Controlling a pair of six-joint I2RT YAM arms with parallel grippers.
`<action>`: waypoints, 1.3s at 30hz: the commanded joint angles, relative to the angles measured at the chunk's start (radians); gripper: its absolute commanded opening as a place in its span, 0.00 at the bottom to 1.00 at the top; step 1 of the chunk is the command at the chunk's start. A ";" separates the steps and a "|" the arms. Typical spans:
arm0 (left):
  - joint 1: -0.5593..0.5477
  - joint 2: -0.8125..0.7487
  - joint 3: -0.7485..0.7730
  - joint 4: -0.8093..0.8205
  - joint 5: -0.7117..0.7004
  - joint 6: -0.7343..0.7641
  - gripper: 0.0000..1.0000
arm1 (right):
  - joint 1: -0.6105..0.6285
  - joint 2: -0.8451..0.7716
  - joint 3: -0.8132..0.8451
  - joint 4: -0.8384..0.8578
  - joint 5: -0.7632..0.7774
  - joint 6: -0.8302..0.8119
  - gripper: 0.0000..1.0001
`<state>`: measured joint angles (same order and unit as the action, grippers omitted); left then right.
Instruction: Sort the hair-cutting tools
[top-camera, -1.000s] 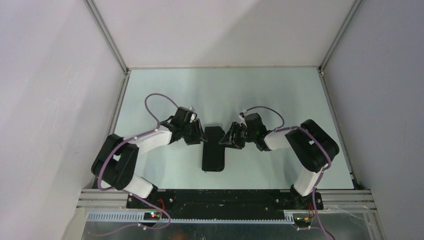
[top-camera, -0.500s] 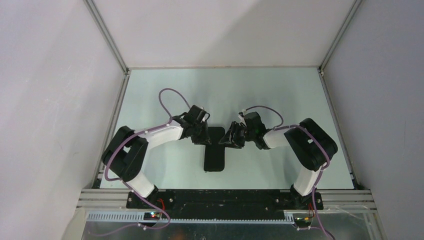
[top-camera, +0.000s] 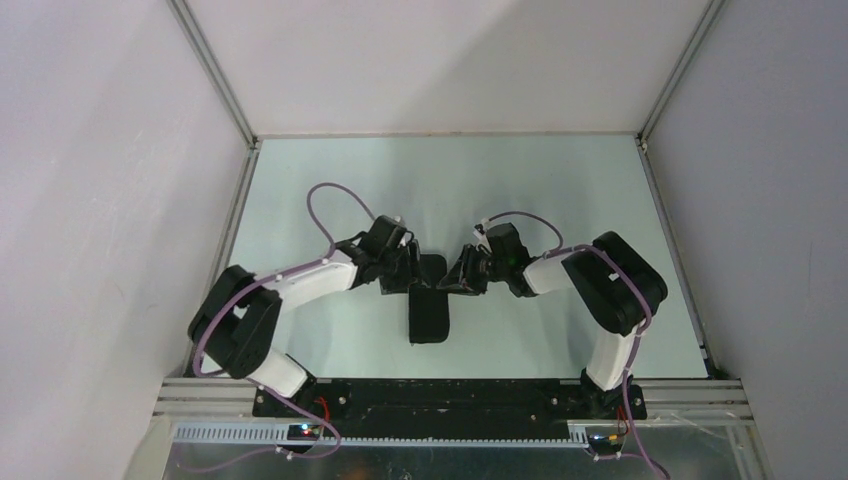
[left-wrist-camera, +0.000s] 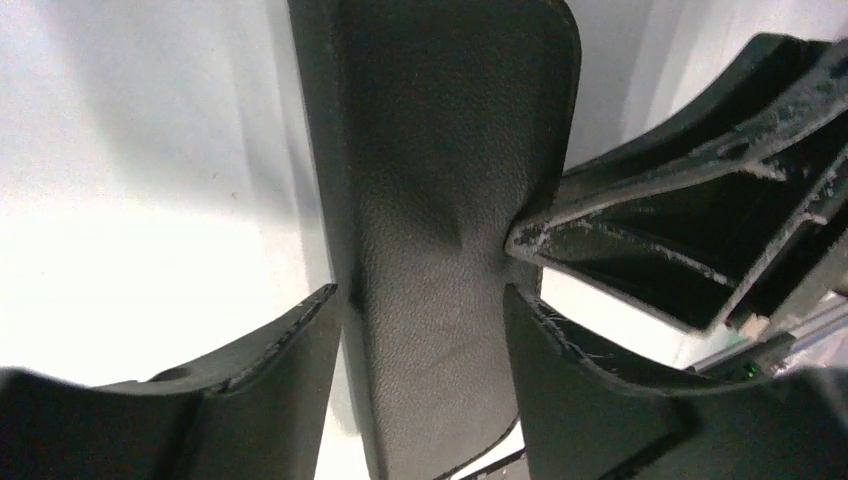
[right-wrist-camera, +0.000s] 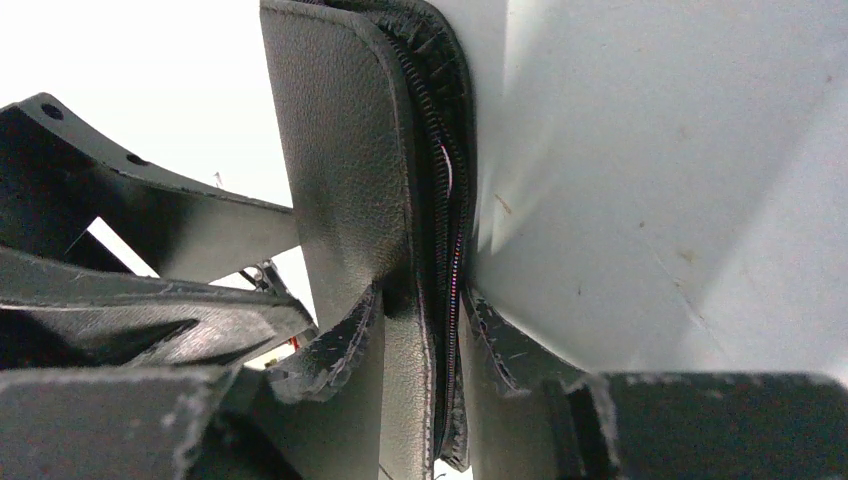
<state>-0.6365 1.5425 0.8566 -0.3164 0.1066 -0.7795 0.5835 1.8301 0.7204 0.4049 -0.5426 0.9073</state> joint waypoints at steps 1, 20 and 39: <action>0.047 -0.108 -0.069 0.066 0.039 -0.021 0.68 | 0.018 0.080 -0.019 -0.111 0.086 -0.064 0.13; 0.074 0.055 -0.105 0.102 0.020 -0.052 0.44 | 0.002 0.204 0.221 -0.236 0.066 -0.212 0.11; -0.034 0.132 -0.073 -0.003 -0.140 -0.199 0.30 | 0.079 -0.369 0.161 -0.572 0.408 -0.428 0.57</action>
<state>-0.6407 1.5909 0.8223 -0.2630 0.0658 -0.9424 0.6029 1.6176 0.9421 -0.0959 -0.3016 0.5495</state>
